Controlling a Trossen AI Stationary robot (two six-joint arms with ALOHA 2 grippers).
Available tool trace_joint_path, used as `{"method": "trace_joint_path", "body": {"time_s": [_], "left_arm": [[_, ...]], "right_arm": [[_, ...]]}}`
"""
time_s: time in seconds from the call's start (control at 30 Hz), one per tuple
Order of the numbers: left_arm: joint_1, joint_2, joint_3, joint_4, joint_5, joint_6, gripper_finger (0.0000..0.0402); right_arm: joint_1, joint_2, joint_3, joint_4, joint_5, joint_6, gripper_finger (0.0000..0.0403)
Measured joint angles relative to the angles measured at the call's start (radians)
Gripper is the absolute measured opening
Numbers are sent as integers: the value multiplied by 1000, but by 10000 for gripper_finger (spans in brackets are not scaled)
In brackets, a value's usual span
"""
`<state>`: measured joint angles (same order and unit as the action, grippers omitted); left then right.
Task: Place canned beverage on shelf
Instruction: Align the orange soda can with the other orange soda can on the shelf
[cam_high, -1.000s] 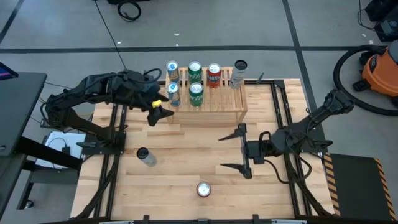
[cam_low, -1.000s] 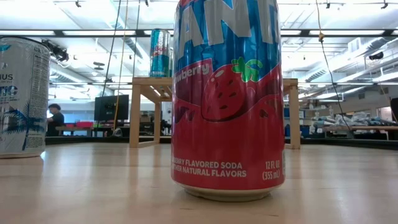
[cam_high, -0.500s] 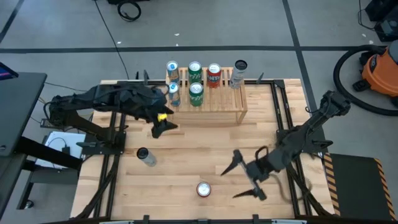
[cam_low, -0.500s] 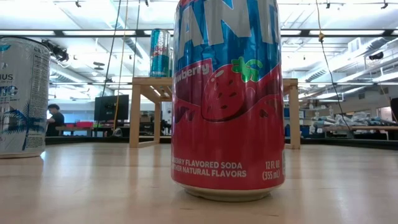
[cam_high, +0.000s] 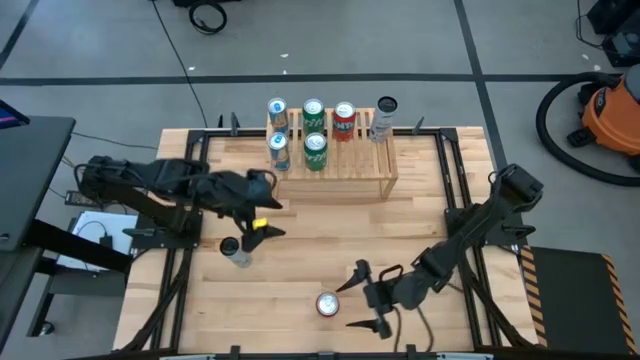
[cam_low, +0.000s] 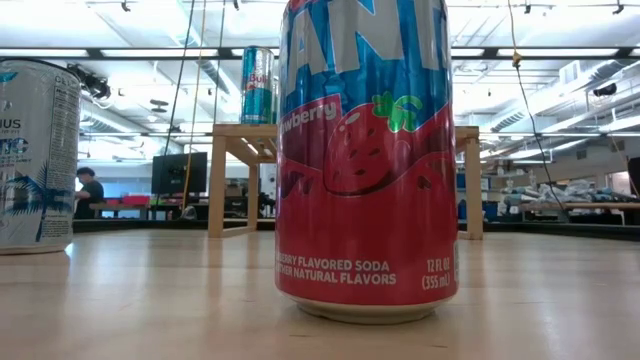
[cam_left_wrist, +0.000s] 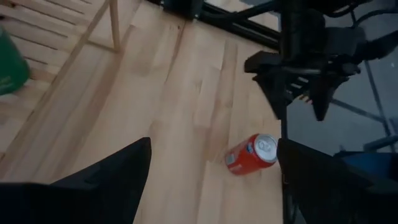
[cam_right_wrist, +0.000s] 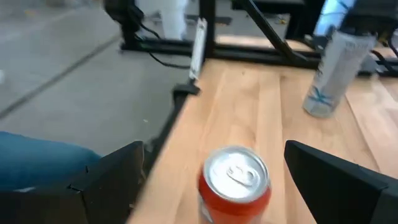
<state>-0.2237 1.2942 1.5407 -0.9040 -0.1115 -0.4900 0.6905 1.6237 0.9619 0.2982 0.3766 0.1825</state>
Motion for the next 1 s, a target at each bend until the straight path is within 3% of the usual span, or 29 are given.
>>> {"method": "trace_joint_path", "body": {"time_s": [0.53, 1.0], "left_arm": [[-88, -6, -284, 219, -27, -82, 348], [-91, -7, -338, 352, -77, -75, 348]], "right_arm": [[-33, 192, 0, 153, 52, 11, 400], [-48, 265, 0, 186, 47, 69, 400]]}}
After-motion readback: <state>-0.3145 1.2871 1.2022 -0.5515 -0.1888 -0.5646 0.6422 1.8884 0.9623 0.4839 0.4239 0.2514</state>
